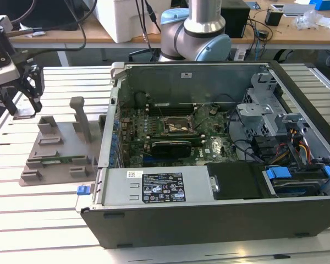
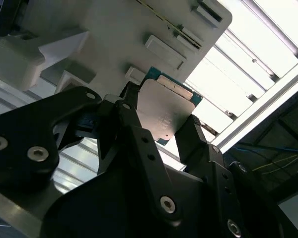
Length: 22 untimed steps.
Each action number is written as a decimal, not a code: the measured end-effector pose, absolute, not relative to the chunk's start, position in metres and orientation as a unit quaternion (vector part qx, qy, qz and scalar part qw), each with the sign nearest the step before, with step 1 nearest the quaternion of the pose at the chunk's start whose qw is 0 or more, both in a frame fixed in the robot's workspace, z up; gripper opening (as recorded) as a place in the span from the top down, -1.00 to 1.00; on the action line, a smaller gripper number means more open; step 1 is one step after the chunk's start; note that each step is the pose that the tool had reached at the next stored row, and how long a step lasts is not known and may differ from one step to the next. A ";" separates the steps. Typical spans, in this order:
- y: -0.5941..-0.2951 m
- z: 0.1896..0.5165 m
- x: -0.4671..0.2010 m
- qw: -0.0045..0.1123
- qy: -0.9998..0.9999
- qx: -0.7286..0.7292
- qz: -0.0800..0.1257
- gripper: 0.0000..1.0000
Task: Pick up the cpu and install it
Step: 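Pick up the cpu and move it towards the insertion slot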
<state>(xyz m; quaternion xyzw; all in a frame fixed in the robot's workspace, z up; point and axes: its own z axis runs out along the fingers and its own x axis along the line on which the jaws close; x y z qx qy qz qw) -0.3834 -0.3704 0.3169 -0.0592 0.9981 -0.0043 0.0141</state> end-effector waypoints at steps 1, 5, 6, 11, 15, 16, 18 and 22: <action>-0.370 0.318 -0.383 0.014 0.998 -0.059 -0.004 -0.09; -0.370 0.328 -0.383 0.014 0.998 -0.059 -0.004 -0.09; -0.370 0.329 -0.383 0.014 0.998 -0.059 -0.004 -0.09; -0.370 0.345 -0.383 0.014 0.998 -0.059 -0.004 -0.09; -0.370 0.355 -0.383 0.014 0.998 -0.059 -0.004 -0.09; -0.370 0.357 -0.383 0.014 0.998 -0.059 -0.004 -0.09; -0.370 0.363 -0.383 0.014 0.998 -0.059 -0.004 -0.09; -0.370 0.374 -0.383 0.014 0.998 -0.059 -0.004 -0.09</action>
